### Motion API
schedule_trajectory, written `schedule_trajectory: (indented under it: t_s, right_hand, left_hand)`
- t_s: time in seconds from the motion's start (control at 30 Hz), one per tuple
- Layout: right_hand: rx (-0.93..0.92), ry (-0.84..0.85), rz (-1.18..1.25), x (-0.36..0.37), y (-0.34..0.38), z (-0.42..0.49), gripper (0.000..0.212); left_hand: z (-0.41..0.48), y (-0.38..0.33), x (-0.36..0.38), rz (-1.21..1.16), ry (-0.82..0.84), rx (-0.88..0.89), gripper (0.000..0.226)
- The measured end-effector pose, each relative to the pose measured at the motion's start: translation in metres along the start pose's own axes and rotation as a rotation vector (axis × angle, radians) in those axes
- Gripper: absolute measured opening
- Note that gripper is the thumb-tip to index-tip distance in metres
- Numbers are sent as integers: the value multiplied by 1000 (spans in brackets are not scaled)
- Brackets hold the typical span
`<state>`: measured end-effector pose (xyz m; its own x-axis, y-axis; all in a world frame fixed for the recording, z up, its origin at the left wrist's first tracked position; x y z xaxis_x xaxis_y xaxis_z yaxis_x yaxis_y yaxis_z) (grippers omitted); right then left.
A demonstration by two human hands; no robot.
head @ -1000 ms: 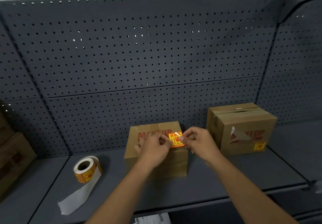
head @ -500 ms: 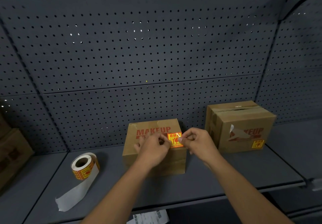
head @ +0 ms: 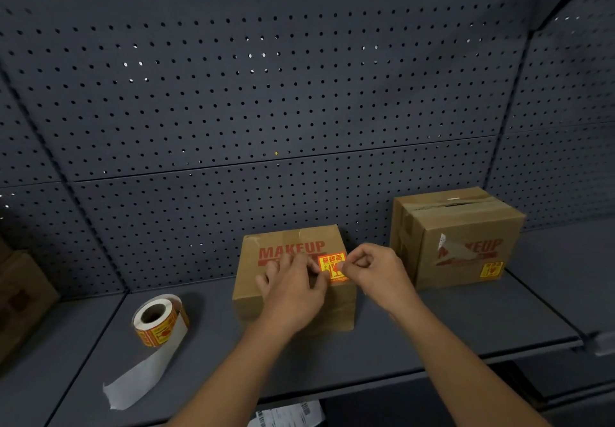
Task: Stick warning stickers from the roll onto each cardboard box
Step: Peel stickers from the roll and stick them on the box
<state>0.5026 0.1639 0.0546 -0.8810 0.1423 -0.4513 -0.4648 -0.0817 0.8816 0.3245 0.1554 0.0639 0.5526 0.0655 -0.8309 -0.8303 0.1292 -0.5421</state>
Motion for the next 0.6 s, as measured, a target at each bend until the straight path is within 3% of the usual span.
schedule_trajectory:
  t_s: [0.6]
  right_hand:
    - [-8, -28, -53, 8, 4, -9, 28]
  left_hand:
    - [14, -2, 2, 94, 67, -29, 24]
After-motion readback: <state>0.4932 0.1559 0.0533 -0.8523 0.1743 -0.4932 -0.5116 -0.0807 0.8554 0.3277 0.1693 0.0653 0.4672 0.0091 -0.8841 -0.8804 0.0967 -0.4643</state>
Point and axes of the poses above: each hand's wrist, its own z-axis towards the middle knuckle, its own x-axis out of the palm, y = z × x, the point moved 4 cm from there along z, towards the middle knuckle, and after that the axes turned 4 degrees about y, right-handed, at the moved point
